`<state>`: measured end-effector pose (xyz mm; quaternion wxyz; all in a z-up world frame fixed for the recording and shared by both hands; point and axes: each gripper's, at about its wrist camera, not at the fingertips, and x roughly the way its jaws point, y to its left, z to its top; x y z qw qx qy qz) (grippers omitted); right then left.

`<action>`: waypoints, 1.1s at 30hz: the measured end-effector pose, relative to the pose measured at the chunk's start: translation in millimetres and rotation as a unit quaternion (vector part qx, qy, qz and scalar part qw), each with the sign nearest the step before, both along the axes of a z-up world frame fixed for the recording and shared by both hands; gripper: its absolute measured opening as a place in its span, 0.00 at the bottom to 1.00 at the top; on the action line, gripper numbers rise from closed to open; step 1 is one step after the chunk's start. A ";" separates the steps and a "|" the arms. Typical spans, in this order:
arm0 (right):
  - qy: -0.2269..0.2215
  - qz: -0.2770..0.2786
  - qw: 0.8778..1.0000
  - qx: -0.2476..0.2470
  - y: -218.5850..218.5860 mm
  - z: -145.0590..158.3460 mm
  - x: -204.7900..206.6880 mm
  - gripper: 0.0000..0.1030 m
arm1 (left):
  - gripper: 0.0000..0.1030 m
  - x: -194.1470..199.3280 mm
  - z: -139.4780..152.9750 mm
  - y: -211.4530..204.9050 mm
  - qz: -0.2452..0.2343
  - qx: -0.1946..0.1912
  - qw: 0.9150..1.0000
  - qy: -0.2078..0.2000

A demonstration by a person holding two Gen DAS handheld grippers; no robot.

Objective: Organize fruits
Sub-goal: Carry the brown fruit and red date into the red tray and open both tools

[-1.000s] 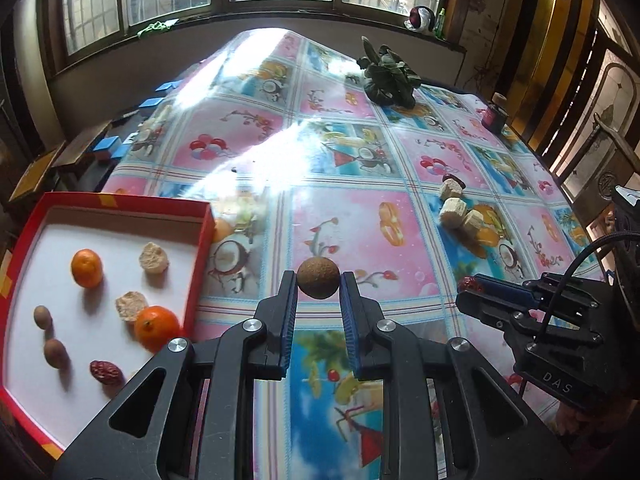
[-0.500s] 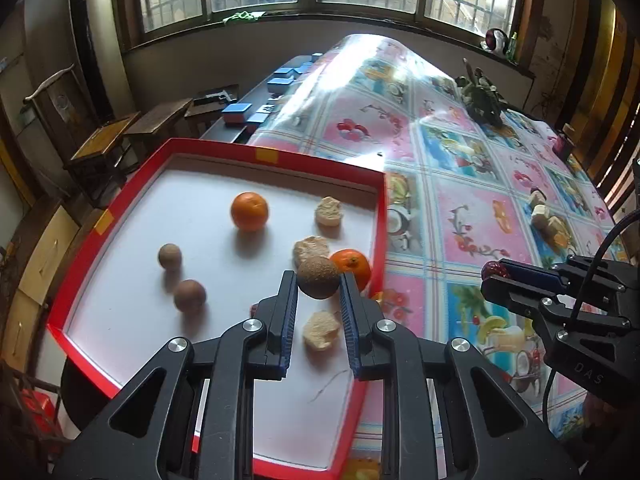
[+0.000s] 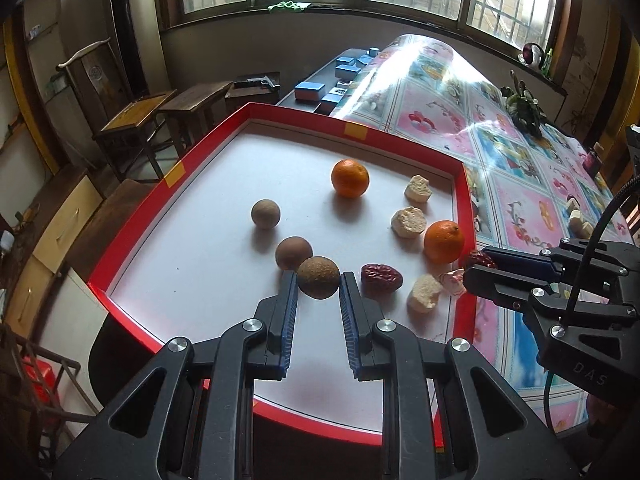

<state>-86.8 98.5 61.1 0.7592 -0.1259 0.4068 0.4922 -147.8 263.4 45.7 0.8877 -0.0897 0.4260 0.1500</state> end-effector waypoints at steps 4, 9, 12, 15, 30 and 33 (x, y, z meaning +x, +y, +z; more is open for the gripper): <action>-0.002 0.016 1.000 -0.009 19.8 -3.2 -4.0 0.17 | 0.20 -2.8 -4.4 3.9 -0.001 -0.009 1.000 0.002; -0.007 0.017 1.000 -0.011 37.1 -3.0 1.8 0.17 | 0.20 -0.3 -11.4 2.9 -0.006 -0.018 1.000 0.007; -0.005 0.012 1.000 -0.013 47.6 -6.2 11.6 0.17 | 0.20 2.8 -15.7 1.8 -0.008 -0.022 1.000 0.011; -0.002 0.012 1.000 -0.019 58.4 -12.2 19.7 0.17 | 0.20 5.4 -19.2 1.2 -0.007 -0.020 1.000 0.015; -0.005 0.016 0.999 -0.028 65.0 -21.1 22.9 0.27 | 0.54 12.9 -23.5 1.6 0.008 -0.015 1.000 0.011; -0.004 0.007 1.000 -0.012 47.3 -11.4 24.8 0.30 | 0.54 14.5 -17.5 -3.6 0.008 -0.005 1.000 0.005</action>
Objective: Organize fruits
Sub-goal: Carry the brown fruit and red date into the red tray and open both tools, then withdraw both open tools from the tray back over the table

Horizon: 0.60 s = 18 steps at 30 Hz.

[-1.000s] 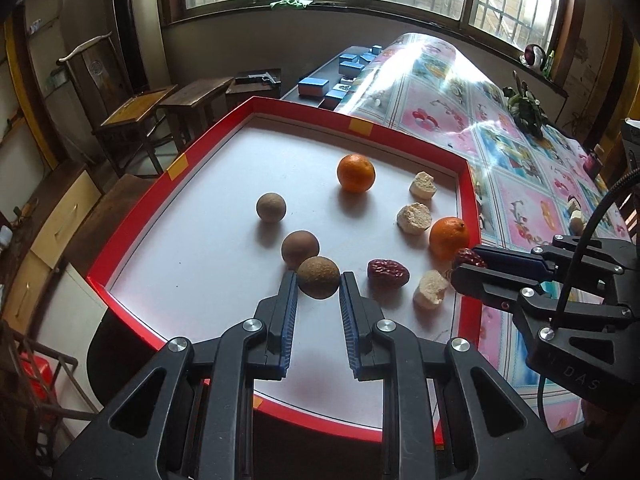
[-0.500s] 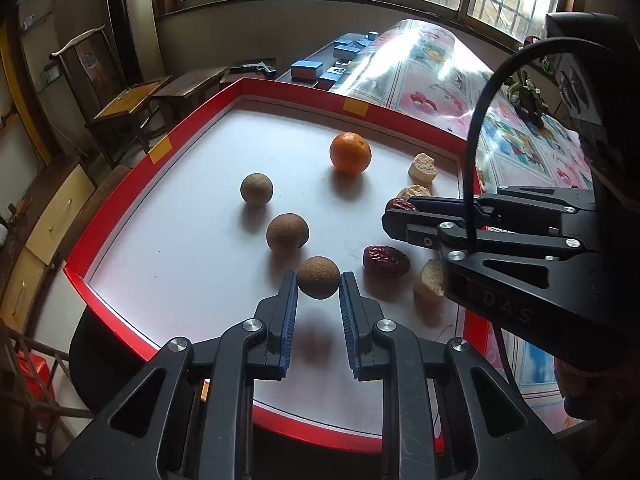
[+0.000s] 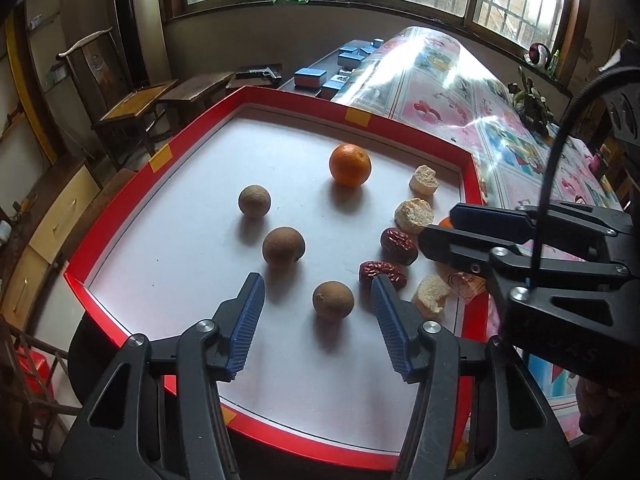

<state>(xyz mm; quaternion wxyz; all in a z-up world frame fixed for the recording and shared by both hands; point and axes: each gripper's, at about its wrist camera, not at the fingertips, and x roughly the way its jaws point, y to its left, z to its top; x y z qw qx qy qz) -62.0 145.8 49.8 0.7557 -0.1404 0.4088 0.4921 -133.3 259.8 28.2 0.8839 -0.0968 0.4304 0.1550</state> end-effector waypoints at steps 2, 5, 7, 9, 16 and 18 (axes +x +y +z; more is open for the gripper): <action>0.001 -0.012 1.000 0.012 -15.0 6.2 0.9 0.37 | 0.54 1.3 3.5 -5.2 -0.002 0.005 1.000 -0.003; -0.005 -0.033 0.999 0.025 -39.9 14.8 5.1 0.44 | 0.54 4.5 8.3 -14.8 -0.005 0.011 1.000 -0.009; -0.008 -0.049 0.998 0.030 -56.1 18.7 8.5 0.45 | 0.54 8.5 11.9 -23.8 -0.012 0.015 1.000 -0.011; -0.010 -0.066 0.997 0.030 -73.5 21.0 10.2 0.46 | 0.54 12.4 15.6 -33.6 -0.021 0.013 1.000 -0.017; -0.007 -0.133 0.991 0.030 -141.0 19.3 24.5 0.47 | 0.54 38.7 18.4 -80.2 -0.067 0.011 0.998 -0.018; -0.005 -0.155 0.988 0.025 -161.0 16.7 29.6 0.48 | 0.54 47.6 16.8 -94.3 -0.082 0.007 0.996 -0.015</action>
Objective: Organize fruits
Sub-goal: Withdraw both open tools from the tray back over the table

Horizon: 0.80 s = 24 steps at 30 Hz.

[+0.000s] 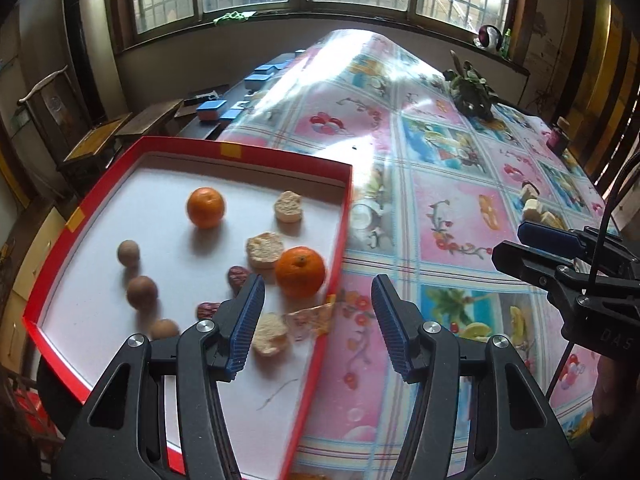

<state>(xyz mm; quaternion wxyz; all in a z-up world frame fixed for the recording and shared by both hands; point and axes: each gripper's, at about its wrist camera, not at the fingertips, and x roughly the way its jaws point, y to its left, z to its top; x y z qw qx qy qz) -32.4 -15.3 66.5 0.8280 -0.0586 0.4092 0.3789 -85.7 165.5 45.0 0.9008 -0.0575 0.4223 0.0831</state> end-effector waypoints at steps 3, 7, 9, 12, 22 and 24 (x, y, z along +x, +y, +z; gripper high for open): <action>0.004 -0.032 0.999 -0.006 -27.5 -4.8 7.1 0.49 | 0.54 12.4 -2.1 -19.9 -0.022 -0.008 1.000 0.003; 0.011 -0.068 0.998 -0.014 -61.0 -11.9 14.6 0.49 | 0.54 27.3 -4.2 -45.3 -0.048 -0.009 0.999 0.010; 0.011 -0.083 0.996 -0.018 -74.3 -13.8 18.4 0.49 | 0.54 34.6 -4.7 -56.9 -0.058 -0.009 0.998 0.012; 0.014 -0.105 0.994 -0.018 -96.7 -16.2 23.3 0.49 | 0.54 43.8 -5.7 -73.1 -0.072 -0.006 0.997 0.014; 0.029 -0.172 0.984 -0.016 -151.8 -27.7 39.8 0.50 | 0.54 69.5 -13.4 -116.8 -0.113 0.000 0.993 0.030; 0.031 -0.179 0.983 -0.019 -157.5 -29.1 43.6 0.50 | 0.54 75.1 -15.1 -122.4 -0.120 -0.002 0.992 0.034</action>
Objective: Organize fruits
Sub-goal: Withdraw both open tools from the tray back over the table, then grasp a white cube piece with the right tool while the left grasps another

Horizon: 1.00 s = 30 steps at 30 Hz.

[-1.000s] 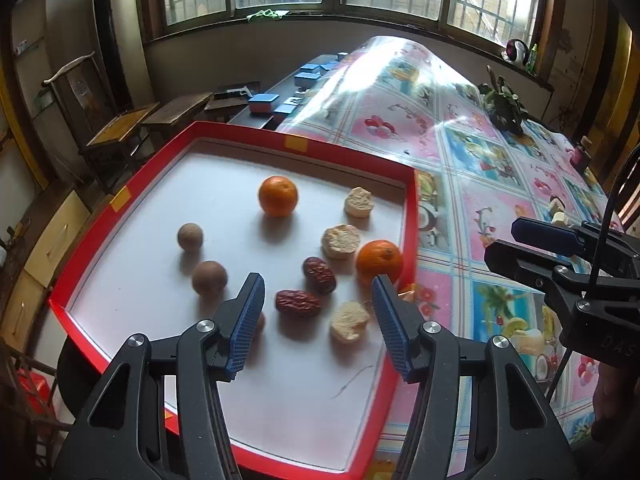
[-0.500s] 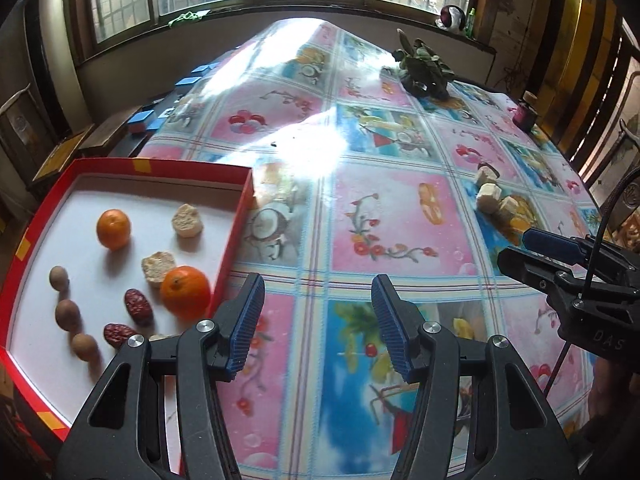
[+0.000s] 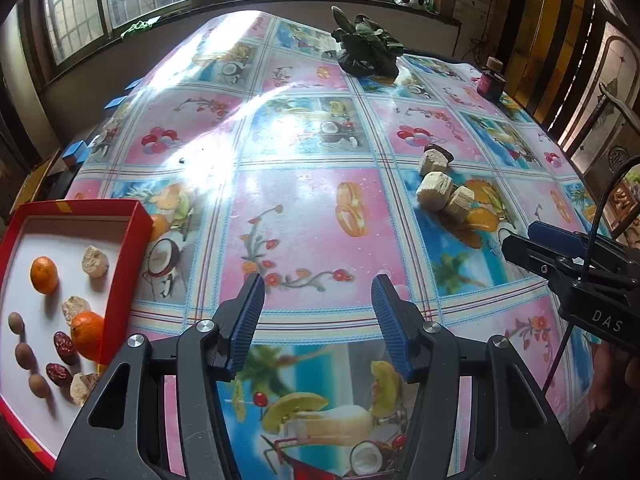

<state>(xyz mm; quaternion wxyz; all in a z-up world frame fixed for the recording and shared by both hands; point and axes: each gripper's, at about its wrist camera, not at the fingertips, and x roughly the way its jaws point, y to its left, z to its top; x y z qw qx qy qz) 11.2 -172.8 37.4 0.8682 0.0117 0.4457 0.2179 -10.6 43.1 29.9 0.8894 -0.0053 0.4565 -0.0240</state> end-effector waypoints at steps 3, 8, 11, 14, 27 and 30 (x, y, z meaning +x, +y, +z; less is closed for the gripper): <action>0.001 -0.001 1.000 0.001 -3.8 -1.7 4.2 0.50 | 0.54 7.9 -1.8 -8.7 -0.009 -0.002 1.000 0.006; -0.001 0.022 1.000 -0.005 7.3 -2.6 16.2 0.50 | 0.54 14.6 -4.2 -15.3 -0.016 -0.005 1.000 0.012; -0.008 0.045 0.999 -0.022 20.2 -4.1 26.1 0.50 | 0.54 17.0 -5.0 -14.9 -0.017 -0.007 1.000 0.014; -0.008 0.067 0.997 -0.046 32.1 -8.8 38.8 0.50 | 0.54 20.5 -4.0 -13.5 -0.015 -0.010 1.000 0.014; 0.001 0.042 0.999 -0.031 5.6 -10.5 44.4 0.28 | 0.54 53.2 5.9 -31.1 -0.073 -0.047 0.996 0.018; 0.008 0.021 0.999 -0.028 -11.9 -9.0 39.1 0.28 | 0.54 63.6 4.8 -45.0 -0.092 -0.061 0.994 0.025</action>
